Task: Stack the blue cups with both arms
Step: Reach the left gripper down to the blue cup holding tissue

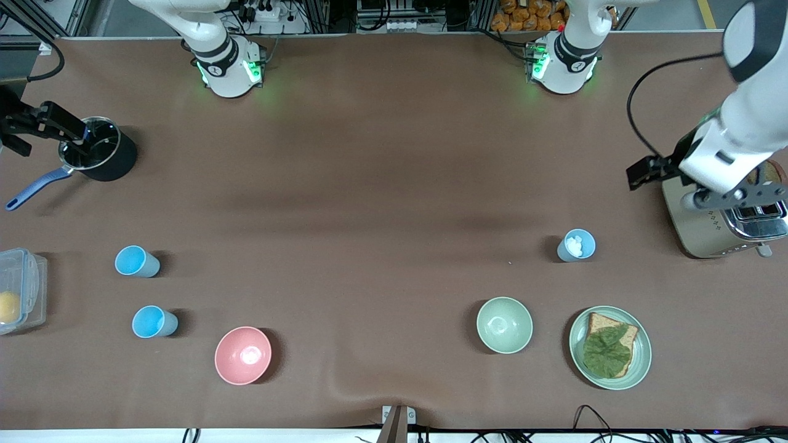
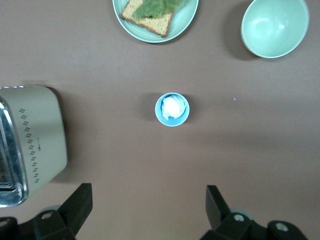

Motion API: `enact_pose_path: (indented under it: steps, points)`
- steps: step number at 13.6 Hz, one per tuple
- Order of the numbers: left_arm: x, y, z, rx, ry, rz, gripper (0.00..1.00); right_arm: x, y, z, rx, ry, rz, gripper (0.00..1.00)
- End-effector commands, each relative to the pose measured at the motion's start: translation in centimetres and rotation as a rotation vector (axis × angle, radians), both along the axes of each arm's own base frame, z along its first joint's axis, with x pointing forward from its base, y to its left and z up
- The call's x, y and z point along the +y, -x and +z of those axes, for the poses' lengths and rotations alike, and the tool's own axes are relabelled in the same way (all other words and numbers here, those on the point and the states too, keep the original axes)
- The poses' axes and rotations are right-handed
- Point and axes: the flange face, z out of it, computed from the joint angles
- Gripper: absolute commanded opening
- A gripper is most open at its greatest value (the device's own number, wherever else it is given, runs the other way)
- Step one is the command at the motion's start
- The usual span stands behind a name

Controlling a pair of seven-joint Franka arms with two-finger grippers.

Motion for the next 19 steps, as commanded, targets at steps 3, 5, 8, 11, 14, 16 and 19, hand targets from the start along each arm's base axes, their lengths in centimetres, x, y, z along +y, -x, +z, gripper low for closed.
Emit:
enact_pose_path:
  steps: [3, 5, 8, 11, 14, 16, 19]
  points:
    - [1.7, 0.9, -10.9, -0.075, 0.031, 0.040, 1.00, -0.3, 0.1, 1.5, -0.034, -0.003, -0.014, 1.00]
    - [3.1, 1.3, -15.1, -0.106, 0.036, 0.062, 1.00, -1.4, -0.8, 0.5, -0.023, 0.006, -0.019, 1.00]
    - [3.2, 1.1, -19.2, -0.072, 0.036, 0.061, 1.00, -4.8, -3.4, -1.6, -0.084, 0.002, -0.070, 1.00]
    - [3.4, 0.8, -21.9, -0.050, 0.037, 0.064, 1.00, -8.8, -6.5, -6.0, -0.089, 0.012, -0.118, 1.00]
    - [3.4, 0.1, -23.8, -0.048, 0.041, 0.067, 0.90, -13.8, -7.7, -12.1, 0.007, -0.013, -0.089, 1.00]
    - [3.4, -0.1, -25.2, -0.054, 0.042, 0.065, 0.89, -15.4, -7.6, -15.8, 0.058, -0.032, -0.076, 1.00]
    - [3.2, -0.2, -26.5, -0.054, 0.045, 0.065, 0.75, -15.1, -8.3, -22.3, 0.003, -0.026, -0.071, 1.00]
